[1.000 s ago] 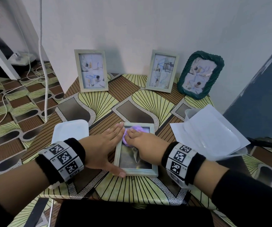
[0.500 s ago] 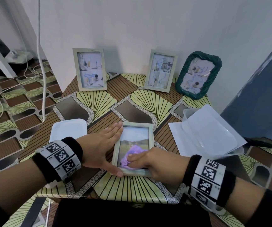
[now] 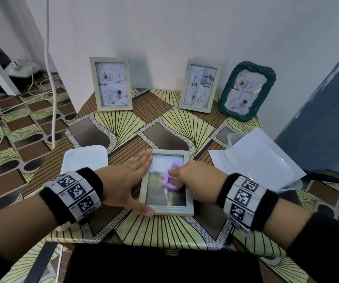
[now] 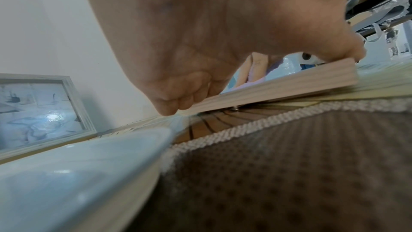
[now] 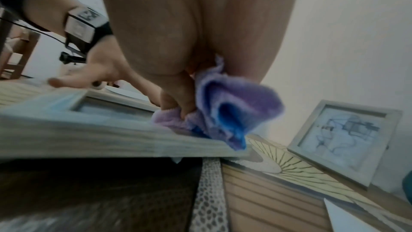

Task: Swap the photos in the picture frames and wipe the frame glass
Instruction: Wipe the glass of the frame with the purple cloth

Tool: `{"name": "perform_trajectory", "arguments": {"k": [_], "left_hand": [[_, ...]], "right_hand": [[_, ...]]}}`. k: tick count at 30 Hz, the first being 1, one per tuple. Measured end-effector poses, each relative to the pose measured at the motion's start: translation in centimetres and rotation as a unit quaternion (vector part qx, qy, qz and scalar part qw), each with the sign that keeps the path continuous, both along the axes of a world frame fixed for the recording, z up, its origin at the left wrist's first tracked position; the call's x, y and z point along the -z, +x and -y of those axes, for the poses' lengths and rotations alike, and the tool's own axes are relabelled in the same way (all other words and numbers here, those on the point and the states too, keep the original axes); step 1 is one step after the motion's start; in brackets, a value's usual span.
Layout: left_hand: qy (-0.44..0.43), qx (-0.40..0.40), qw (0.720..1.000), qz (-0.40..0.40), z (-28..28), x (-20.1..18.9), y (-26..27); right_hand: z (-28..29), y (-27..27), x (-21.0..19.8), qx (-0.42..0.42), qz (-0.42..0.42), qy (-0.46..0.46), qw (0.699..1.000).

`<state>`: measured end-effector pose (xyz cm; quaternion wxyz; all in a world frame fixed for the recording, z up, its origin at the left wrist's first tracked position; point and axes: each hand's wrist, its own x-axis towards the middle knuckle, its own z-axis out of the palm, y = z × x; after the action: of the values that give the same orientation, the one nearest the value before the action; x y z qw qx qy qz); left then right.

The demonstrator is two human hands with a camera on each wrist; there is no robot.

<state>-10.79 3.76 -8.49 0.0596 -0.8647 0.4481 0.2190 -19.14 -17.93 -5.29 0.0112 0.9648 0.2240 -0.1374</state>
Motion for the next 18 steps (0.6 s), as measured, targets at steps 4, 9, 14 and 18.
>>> {"name": "perform_trajectory", "arguments": {"k": [4, 9, 14, 18], "left_hand": [[0.001, 0.000, 1.000, -0.002, 0.0, 0.0, 0.0], [-0.007, 0.000, 1.000, -0.002, 0.0, 0.1, 0.1], [-0.012, 0.003, 1.000, 0.006, 0.1, 0.1, 0.1], [-0.012, 0.003, 1.000, 0.010, 0.1, 0.0, 0.0]], "right_hand": [[-0.7, 2.5, 0.3, 0.041, -0.019, -0.025, 0.999], [-3.1, 3.7, 0.9, 0.075, -0.038, 0.002, 0.996], [-4.1, 3.0, 2.0, 0.086, -0.064, 0.051, 0.993], [-3.8, 1.9, 2.2, 0.071, -0.076, 0.087, 0.991]]}}
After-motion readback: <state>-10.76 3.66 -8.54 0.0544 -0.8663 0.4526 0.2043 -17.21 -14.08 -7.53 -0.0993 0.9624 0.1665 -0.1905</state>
